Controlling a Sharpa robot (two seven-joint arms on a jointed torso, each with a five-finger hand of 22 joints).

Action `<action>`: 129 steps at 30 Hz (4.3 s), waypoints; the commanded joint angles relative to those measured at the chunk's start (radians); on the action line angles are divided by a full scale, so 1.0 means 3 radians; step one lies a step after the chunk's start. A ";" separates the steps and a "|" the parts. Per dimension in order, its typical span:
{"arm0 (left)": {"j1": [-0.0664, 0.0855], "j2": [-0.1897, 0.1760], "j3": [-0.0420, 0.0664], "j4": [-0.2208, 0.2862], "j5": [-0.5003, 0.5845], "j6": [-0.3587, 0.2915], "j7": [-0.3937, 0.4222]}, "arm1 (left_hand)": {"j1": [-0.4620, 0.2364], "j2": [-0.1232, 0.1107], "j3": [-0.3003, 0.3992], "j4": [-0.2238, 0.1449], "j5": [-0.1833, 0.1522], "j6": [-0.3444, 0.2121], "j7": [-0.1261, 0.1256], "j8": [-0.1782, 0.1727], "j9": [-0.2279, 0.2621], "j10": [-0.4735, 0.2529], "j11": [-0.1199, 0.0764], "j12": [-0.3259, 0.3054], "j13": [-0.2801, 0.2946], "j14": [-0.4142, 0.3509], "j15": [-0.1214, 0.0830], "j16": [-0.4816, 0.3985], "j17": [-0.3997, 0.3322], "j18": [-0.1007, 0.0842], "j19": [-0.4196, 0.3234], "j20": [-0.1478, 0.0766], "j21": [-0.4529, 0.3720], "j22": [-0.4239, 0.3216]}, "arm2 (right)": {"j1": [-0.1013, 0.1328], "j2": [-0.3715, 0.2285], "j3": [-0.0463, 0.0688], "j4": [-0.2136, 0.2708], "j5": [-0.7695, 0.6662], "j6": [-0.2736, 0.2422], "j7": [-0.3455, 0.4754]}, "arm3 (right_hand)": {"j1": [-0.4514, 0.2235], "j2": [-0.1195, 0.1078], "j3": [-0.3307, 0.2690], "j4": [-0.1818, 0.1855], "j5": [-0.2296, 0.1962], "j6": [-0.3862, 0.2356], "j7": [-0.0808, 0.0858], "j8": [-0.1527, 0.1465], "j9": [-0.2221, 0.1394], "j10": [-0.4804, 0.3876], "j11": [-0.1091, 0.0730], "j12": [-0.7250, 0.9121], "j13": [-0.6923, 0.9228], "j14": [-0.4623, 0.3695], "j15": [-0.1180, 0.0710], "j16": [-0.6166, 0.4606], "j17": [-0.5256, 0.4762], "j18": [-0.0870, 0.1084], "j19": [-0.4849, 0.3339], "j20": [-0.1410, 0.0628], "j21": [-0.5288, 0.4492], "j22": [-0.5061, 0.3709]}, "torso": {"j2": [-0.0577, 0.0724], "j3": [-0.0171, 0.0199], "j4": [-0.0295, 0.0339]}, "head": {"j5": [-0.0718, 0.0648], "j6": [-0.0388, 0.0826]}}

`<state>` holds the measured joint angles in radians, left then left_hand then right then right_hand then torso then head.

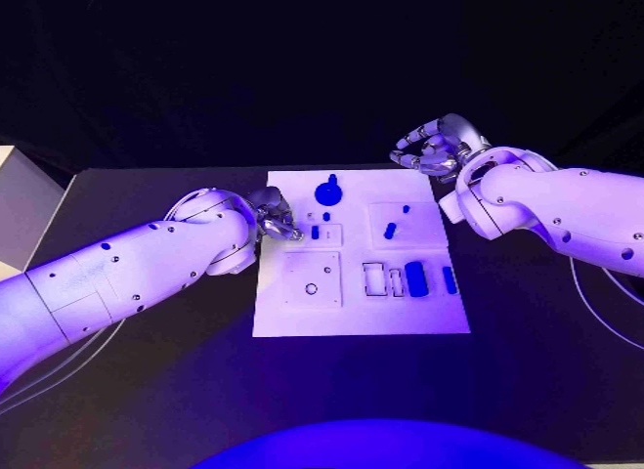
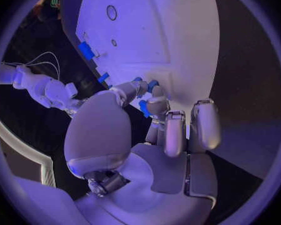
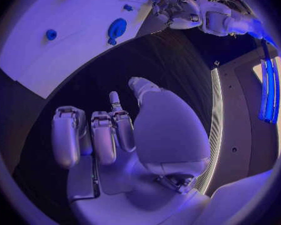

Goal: Assemble the parts on the task board

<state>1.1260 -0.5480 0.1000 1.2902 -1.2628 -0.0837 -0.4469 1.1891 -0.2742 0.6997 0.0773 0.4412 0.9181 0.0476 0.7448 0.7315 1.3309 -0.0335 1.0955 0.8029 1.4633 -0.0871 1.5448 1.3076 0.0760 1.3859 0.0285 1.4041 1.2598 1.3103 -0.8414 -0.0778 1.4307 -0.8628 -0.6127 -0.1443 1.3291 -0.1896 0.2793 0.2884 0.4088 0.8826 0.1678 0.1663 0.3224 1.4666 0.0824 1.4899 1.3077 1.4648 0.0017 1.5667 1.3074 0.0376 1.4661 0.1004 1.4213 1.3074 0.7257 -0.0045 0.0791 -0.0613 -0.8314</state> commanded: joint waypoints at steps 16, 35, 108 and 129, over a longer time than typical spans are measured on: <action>-0.0015 0.0001 -0.0011 -0.0121 0.0320 0.0141 -0.0103 | -0.0119 0.0114 -0.0201 0.0202 -0.0024 -0.0068 -0.0049 -0.0042 0.0004 -0.0110 -0.0009 -0.0054 -0.0068 0.0296 -0.0001 -0.0035 0.0666 0.0003 -0.0066 -0.0009 -0.0069 -0.0072 | -0.0004 -0.0007 0.0001 0.0001 -0.0005 0.0024 0.0037 | -0.0045 0.0002 0.0041 -0.0006 0.0023 -0.0023 0.0004 0.0015 -0.0004 0.0069 0.0001 0.0017 0.0612 0.0344 0.0002 -0.0004 0.0838 0.0004 0.0190 -0.0007 -0.0016 0.0408 | -0.0002 -0.0001 0.0001 | 0.0005 0.0002; -0.0015 0.0002 -0.0011 -0.0155 0.0537 0.0092 -0.0082 | -0.0103 0.0130 -0.0479 0.0390 -0.0019 -0.0171 0.0042 -0.0245 -0.0052 -0.0271 0.0068 -0.0163 -0.0235 0.0283 0.0060 -0.0054 0.0636 0.0018 -0.0112 0.0044 -0.0127 -0.0145 | -0.0016 -0.0008 0.0001 -0.0005 -0.0002 0.0026 0.0037 | -0.0045 0.0002 0.0041 -0.0006 0.0023 -0.0023 0.0004 0.0015 -0.0004 0.0069 0.0001 0.0017 0.0612 0.0344 0.0002 -0.0004 0.0838 0.0004 0.0190 -0.0007 -0.0016 0.0408 | -0.0001 0.0000 -0.0001 | 0.0005 0.0001; -0.0110 -0.0355 0.0401 0.0155 0.1256 -0.0099 0.0350 | 0.0479 0.1009 -0.2390 0.0702 -0.1294 -0.0624 0.0252 -0.0382 0.0019 -0.1056 0.0268 -0.0441 -0.0890 -0.0193 0.0236 -0.0613 -0.0271 0.0247 -0.0863 0.0189 -0.0969 -0.1201 | -0.0035 -0.0048 0.0001 0.0005 0.0036 0.0008 0.0070 | -0.0058 -0.0007 0.0077 -0.0013 0.0032 -0.0032 0.0006 0.0012 -0.0005 0.0063 0.0002 0.0013 0.0606 0.0342 0.0003 -0.0007 0.0831 0.0005 0.0188 -0.0007 -0.0024 0.0402 | -0.0004 -0.0004 0.0002 | 0.0002 0.0023; -0.0204 -0.0542 0.0400 0.0224 0.1910 -0.0268 0.1127 | 0.0593 0.0304 -0.0821 0.0704 -0.1296 -0.1061 0.0579 -0.0492 -0.0744 -0.1670 0.0618 -0.1302 -0.1889 -0.1843 0.0597 -0.2391 -0.2345 0.0354 -0.1554 0.0534 -0.2811 -0.2669 | -0.0037 -0.0045 0.0000 -0.0018 0.0181 -0.0006 0.0345 | 0.0005 -0.0013 0.0242 -0.0067 0.0052 -0.0028 0.0008 0.0020 -0.0004 -0.0066 0.0001 -0.0103 0.0484 0.0302 0.0000 -0.0080 0.0677 0.0051 0.0121 -0.0007 -0.0221 0.0232 | -0.0005 -0.0002 0.0001 | 0.0032 0.0109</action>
<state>1.0660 -0.7087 0.2195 1.3536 -0.8037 -0.1503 -0.1833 1.3652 -0.1750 0.4365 0.2889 0.0547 0.6062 0.1756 0.5904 0.5129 0.8322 0.1469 0.7081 0.2437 0.9215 0.0888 0.8393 0.6156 0.1722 0.9228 0.1848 0.5787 0.4720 1.2998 -0.8554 -0.0779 1.4260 -0.8274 -0.6139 -0.0978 1.3199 -0.1907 0.3451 0.2703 0.4211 0.8792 0.1711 0.1663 0.3224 1.4519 0.0826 1.4627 1.3073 1.4648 0.0017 1.5455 1.3074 0.0377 1.4661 0.1004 1.3625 1.3075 0.7238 -0.0054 0.0795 -0.0527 -0.8008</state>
